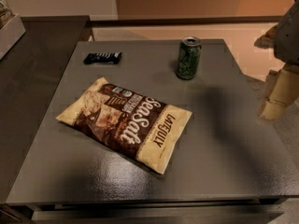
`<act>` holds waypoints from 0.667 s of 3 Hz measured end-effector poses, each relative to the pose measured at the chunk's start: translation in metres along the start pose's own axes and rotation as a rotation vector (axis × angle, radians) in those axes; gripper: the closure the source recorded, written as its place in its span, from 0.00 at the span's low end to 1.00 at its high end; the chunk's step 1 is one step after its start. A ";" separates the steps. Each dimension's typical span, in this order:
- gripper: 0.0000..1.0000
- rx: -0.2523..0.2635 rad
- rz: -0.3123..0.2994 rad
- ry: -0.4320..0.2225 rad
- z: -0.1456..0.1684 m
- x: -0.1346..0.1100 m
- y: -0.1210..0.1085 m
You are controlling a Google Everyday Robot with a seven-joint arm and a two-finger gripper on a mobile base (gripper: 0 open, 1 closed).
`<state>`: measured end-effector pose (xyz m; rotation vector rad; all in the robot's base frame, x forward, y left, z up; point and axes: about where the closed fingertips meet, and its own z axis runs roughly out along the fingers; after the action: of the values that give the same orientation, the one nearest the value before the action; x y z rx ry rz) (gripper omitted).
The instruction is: Pick green can
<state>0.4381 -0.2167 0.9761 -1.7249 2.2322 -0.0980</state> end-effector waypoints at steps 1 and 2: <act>0.00 0.003 0.001 -0.001 -0.001 0.000 0.000; 0.00 0.025 0.065 -0.023 0.008 -0.004 -0.014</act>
Offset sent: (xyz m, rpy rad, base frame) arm 0.0446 -0.0006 -0.0153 0.0924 -0.0328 -0.1635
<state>0.4545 -0.2160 0.9728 -1.6314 2.2581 -0.0905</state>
